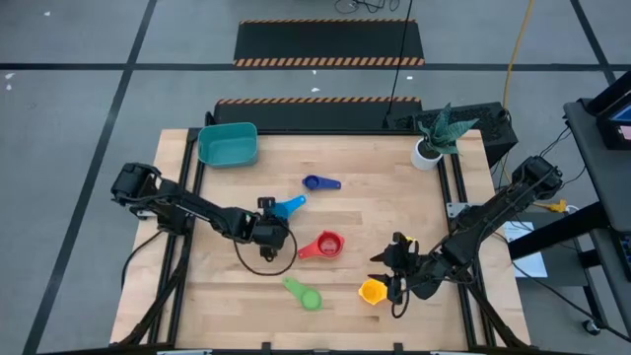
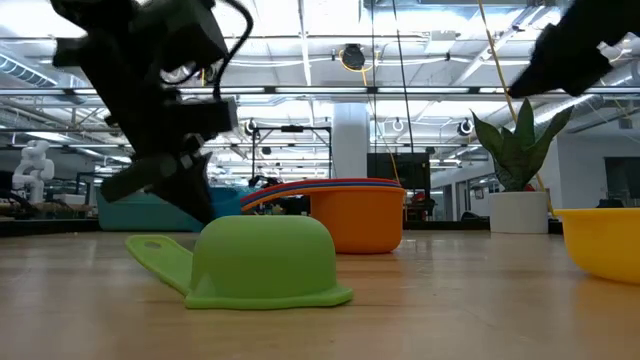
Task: Nest measuring cups in basket
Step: Stack the light blue measuring cup on top of the red measuring cup
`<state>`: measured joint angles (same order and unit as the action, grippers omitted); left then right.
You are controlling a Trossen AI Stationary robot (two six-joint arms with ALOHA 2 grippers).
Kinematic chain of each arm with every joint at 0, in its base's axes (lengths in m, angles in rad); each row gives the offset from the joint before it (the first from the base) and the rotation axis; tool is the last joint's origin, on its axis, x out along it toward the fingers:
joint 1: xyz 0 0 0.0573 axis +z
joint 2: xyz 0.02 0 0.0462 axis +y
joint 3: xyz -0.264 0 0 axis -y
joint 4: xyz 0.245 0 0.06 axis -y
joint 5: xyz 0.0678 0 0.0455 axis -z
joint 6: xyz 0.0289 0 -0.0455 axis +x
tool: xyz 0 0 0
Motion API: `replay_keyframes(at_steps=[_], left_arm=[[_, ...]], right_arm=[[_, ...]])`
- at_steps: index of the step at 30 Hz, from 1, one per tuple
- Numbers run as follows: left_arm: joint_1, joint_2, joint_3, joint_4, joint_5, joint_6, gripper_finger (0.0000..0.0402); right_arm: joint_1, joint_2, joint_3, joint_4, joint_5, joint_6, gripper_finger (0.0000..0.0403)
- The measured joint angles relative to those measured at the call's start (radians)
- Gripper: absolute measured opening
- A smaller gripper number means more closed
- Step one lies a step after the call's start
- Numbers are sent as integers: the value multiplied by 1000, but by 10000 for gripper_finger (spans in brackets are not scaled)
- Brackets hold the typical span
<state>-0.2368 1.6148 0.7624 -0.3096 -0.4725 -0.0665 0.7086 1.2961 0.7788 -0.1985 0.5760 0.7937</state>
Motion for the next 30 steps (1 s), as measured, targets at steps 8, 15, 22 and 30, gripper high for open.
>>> replay_keyframes(at_steps=[8,15,22,30], left_arm=[[-158,-101,126,-149,-74,-36,16],[-259,-175,250,-46,-106,119,20],[-338,-189,254,192,-2,368,13],[-369,-188,255,386,240,488,21]], right_arm=[[-2,0,0,77,158,-139,210],[-2,16,-1,184,286,-248,210],[-7,88,-1,459,286,-404,210],[-29,235,-1,936,132,-761,210]])
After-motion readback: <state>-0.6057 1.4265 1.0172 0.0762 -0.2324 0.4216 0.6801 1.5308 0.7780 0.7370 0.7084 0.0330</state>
